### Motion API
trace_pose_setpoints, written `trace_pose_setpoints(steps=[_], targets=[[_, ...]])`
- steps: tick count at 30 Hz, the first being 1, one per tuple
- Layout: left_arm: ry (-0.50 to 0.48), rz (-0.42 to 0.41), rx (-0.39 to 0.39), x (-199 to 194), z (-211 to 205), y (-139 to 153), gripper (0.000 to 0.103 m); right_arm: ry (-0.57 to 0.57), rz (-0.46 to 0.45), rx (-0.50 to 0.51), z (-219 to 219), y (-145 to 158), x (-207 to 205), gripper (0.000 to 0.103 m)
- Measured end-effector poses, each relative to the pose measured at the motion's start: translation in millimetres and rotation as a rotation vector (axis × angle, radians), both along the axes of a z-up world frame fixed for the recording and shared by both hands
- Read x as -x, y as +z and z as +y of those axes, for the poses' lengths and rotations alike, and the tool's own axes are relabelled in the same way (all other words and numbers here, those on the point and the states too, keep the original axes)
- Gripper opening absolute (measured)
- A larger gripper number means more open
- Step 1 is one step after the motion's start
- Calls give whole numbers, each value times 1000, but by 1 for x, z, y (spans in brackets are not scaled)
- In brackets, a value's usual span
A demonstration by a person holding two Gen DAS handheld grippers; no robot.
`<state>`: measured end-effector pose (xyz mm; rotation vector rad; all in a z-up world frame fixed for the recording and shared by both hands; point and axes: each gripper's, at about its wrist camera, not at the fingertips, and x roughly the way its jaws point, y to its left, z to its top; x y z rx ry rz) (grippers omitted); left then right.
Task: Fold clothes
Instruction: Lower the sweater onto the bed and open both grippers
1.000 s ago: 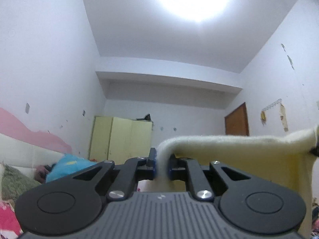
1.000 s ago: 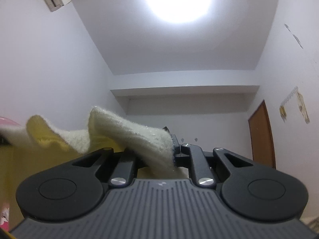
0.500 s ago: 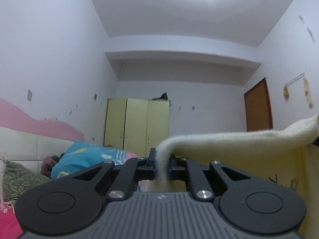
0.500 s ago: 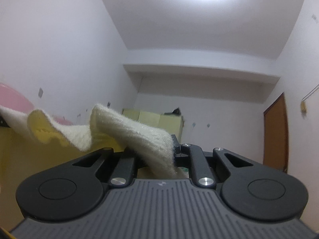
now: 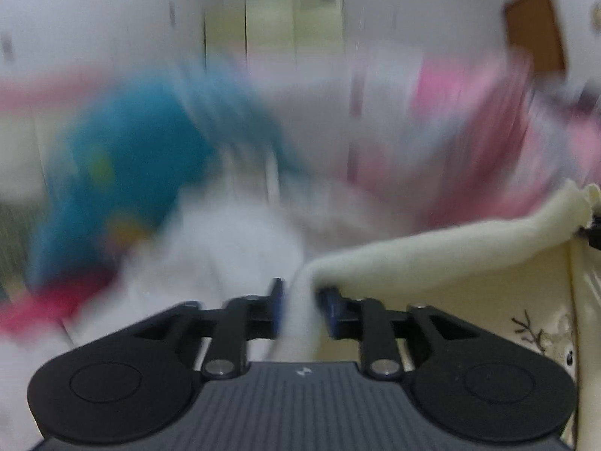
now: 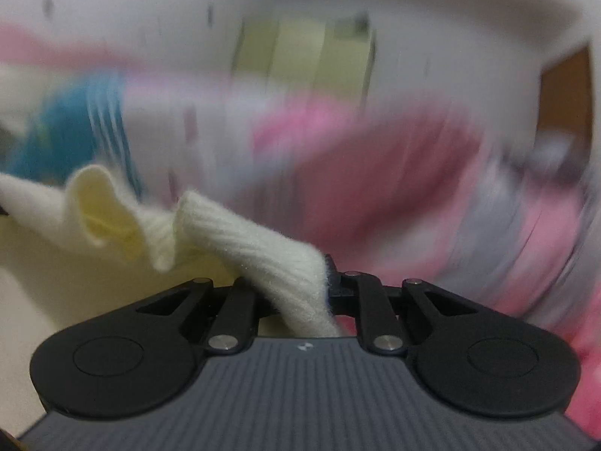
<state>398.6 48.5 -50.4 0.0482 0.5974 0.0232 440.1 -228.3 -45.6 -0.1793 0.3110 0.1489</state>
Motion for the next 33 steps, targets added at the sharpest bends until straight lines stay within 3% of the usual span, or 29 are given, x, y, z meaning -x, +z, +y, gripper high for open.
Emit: trace_pose_setpoints(steps=[1,2,3,4,5,6,8,11,15,19,22,26,30,33], targets=[[23,122,22,-17,3,-28,39,-5,143,13,3,-35,-25,20],[39,188,37,-25,4,-48,44,-21,270,45,5,-66,-43,20],[55,176,63,-22,6,-55,47,-39,304,75,5,-87,-48,22],[70,154,92,-18,9,-53,53,-44,262,75,4,-95,-41,25],[64,148,106,-14,10,-48,55,-52,238,54,2,-92,-34,35],[51,146,115,-9,9,-43,55,-69,242,29,-3,-85,-32,52],[24,134,116,-6,11,-33,64,-71,240,-7,-15,-68,-23,68],[-8,143,168,-3,27,-13,68,-62,232,-71,-35,-41,-10,82],[-39,139,266,19,51,15,71,-39,305,-256,-62,-14,18,83],[-59,93,332,75,77,43,76,26,377,-448,-83,5,57,83],[-91,72,336,124,92,60,81,106,408,-567,-93,12,105,83],[-163,84,291,191,93,64,89,137,443,-587,-98,6,171,83],[-205,147,250,246,77,41,90,70,430,-497,-97,-11,243,83],[-180,186,231,271,64,16,90,16,422,-492,-98,-22,292,83]])
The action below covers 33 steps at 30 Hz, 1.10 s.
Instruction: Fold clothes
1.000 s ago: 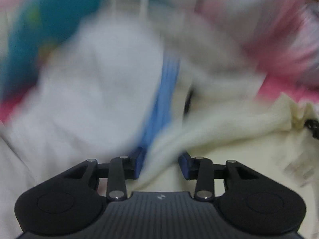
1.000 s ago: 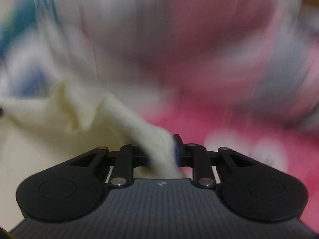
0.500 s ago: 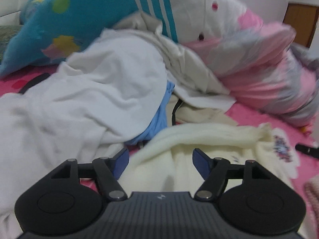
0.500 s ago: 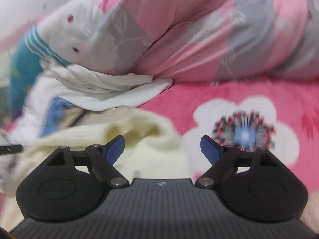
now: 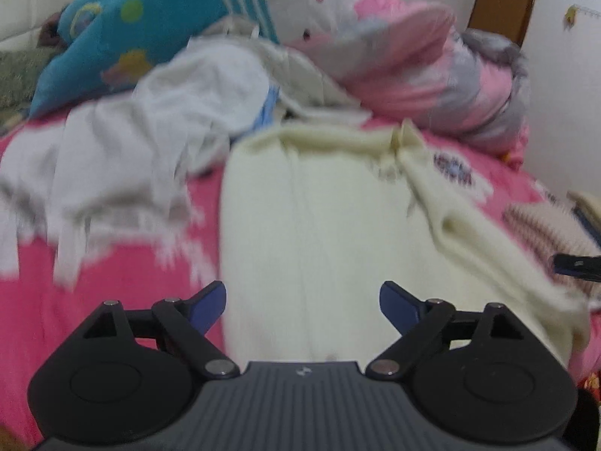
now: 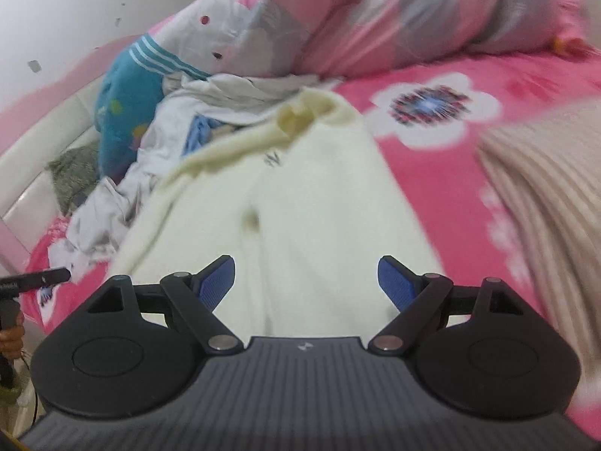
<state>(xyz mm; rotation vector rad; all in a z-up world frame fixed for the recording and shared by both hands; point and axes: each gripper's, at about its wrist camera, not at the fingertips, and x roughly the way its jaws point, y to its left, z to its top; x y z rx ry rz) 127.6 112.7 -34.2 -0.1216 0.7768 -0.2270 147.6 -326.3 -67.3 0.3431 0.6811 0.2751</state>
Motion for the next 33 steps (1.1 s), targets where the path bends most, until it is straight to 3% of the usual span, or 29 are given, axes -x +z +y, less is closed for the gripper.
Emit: trace_pose_setpoints(steps=[3,5,6,8,12,18,23,24,26,27,28,31,33], targets=[[32,27,-32,11,-10,-26,79,-38,1,-27,-3,-4,42,83],[72,36,-70,12,-12,-39,52,-65,1,-52,-5,-5,63,83],[93,33,-54,12,-9,-40,49,-75,-2,-60,-6,-4,70,83],[133,24,4,13,-2,-39,27,-95,-9,-72,-8,-3,84,83],[172,26,153,10,24,-20,12,-120,-23,-92,-12,1,100,83],[338,-153,180,-17,89,65,12,-136,-18,-99,-15,-1,105,83],[505,-294,-9,-85,140,130,16,-160,-2,-84,-17,-10,101,83],[533,-306,-77,-104,150,131,23,-166,8,-87,-18,-13,99,83],[632,-280,-188,-137,164,122,48,-180,18,-97,-19,-17,95,83],[664,-250,-210,-146,168,114,51,-187,22,-103,-20,-18,93,83],[661,-234,-186,-147,168,105,52,-194,26,-108,-20,-20,90,83],[602,-217,-78,-130,161,78,73,-204,16,-98,-20,-17,90,84],[544,-219,-77,-106,143,64,75,-206,8,-72,-20,-15,91,83]])
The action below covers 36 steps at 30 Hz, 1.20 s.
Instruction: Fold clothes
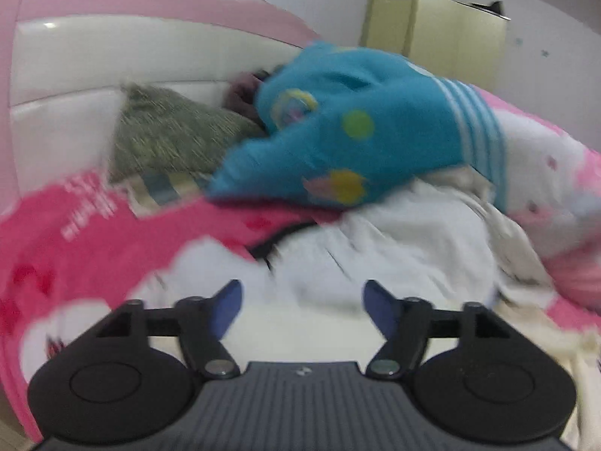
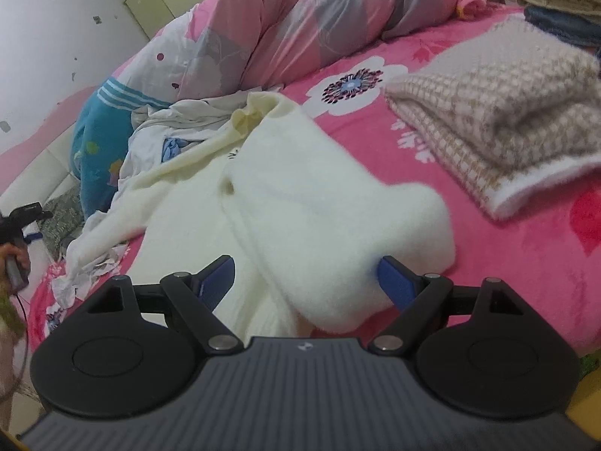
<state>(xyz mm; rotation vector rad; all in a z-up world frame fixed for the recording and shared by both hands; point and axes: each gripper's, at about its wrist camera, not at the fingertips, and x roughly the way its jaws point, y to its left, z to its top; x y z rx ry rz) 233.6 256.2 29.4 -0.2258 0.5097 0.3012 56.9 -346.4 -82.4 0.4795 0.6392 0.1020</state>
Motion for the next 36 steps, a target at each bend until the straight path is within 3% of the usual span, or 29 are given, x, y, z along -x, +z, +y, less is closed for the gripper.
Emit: trace_pose_setpoints(steps=[4,7,11,15,18,19,21,22,23,27,30,34,36], targets=[[-212,31,53,59,-42,-23,82,-31,-16,83,-3,2,3,83],[-430,71,159,102,-79,-43,85,-86,6,77,-16,-6,5,83],[-572,125,205,149,-128,-74,85,-184,61,-72,-38,-23,12,83],[-585,148,192,174,-158,-102,85,-266,72,-234,-64,-44,12,84],[-554,167,188,176,-165,-115,84,-210,86,-365,-73,-60,-3,80],[-546,168,199,179,-165,-118,84,-197,86,-383,-72,-62,-6,66],[-525,172,206,174,-165,-123,83,-187,87,-386,-68,-63,-8,28],[-511,173,198,172,-166,-125,82,-183,76,-393,-66,-62,-7,17],[-497,176,189,170,-166,-126,82,-179,55,-395,-65,-58,-5,15],[-467,187,182,164,-164,-128,80,-150,-81,-312,-60,-23,-5,12],[-455,197,183,161,-163,-131,79,-59,-159,-324,-63,7,-30,12],[-456,206,161,158,-166,-134,79,16,-160,-373,-86,50,-105,12],[-459,209,145,157,-168,-134,79,-42,-213,-364,-108,79,-146,12]])
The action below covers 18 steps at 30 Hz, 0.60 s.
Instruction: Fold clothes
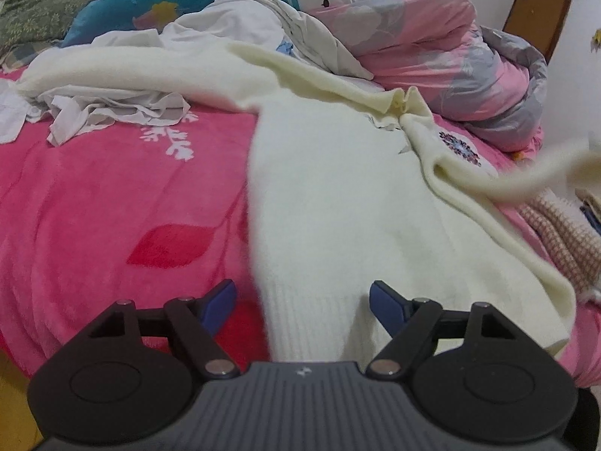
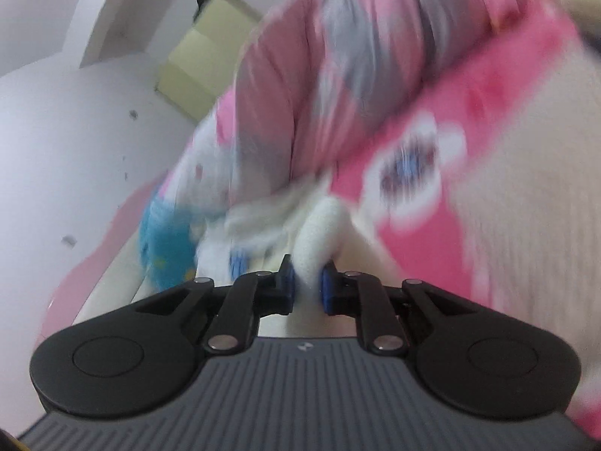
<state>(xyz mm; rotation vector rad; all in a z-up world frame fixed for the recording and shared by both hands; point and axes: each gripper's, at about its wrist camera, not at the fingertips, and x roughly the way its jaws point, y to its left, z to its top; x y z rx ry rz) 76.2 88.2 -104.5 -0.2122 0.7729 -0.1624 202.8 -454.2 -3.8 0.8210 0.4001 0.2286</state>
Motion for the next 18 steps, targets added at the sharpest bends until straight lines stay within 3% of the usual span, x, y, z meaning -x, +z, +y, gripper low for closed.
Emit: trace_pose_setpoints(steps=[2,4,5,8,10,13,18], targets=[[-3,-1,-8,0,-1,0,79,-130,-39,25,-31,20,-31,15],[-5,0,-3,0,0,0,79,-277,-29,45,-62,33,-54,28],[-8,0,0,0,2,0,79,-360,28,45,-75,32,-57,43],[-16,-1,12,1,5,-1,79,-401,35,-7,-89,19,-27,47],[-19,2,19,0,6,-1,79,-356,5,17,-78,12,8,48],[-12,7,39,-2,8,-2,80,-187,-38,140,-34,4,53,52],[27,9,89,-6,11,-4,80,150,24,415,71,-39,85,54]])
